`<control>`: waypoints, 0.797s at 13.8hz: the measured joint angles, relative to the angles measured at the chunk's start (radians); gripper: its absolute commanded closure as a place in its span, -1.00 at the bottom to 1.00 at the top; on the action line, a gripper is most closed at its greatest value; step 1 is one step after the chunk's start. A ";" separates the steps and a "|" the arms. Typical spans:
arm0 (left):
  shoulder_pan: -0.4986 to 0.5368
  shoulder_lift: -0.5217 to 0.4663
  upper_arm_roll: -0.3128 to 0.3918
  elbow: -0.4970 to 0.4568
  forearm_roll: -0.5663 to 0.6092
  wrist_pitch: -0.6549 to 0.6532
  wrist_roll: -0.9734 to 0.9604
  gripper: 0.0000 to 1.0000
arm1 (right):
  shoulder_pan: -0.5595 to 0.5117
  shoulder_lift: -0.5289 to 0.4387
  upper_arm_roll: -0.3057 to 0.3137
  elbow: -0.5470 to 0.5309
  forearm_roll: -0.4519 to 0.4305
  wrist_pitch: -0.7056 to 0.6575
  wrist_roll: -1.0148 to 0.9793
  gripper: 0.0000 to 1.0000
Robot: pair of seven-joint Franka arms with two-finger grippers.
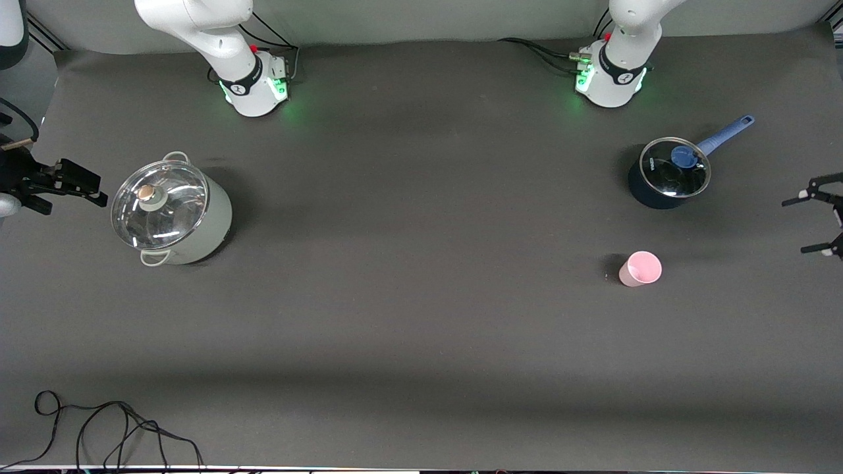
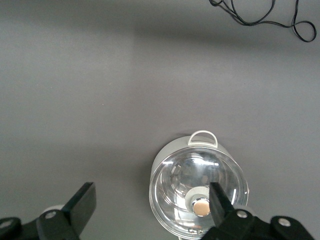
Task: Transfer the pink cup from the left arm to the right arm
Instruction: 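Move the left gripper down and sideways to the pink cup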
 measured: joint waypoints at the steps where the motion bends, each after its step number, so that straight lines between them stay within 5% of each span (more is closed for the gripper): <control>1: 0.016 0.067 0.000 0.028 -0.039 -0.032 0.070 -0.98 | 0.000 0.000 0.000 0.001 0.000 0.000 0.003 -1.00; 5: 0.044 0.291 -0.005 0.071 -0.149 -0.067 0.347 -0.98 | 0.000 0.000 0.000 0.004 0.000 0.000 0.008 -1.00; 11: 0.037 0.472 -0.033 0.083 -0.236 -0.068 0.579 -0.99 | 0.000 0.001 0.000 0.005 0.000 0.000 0.008 -0.99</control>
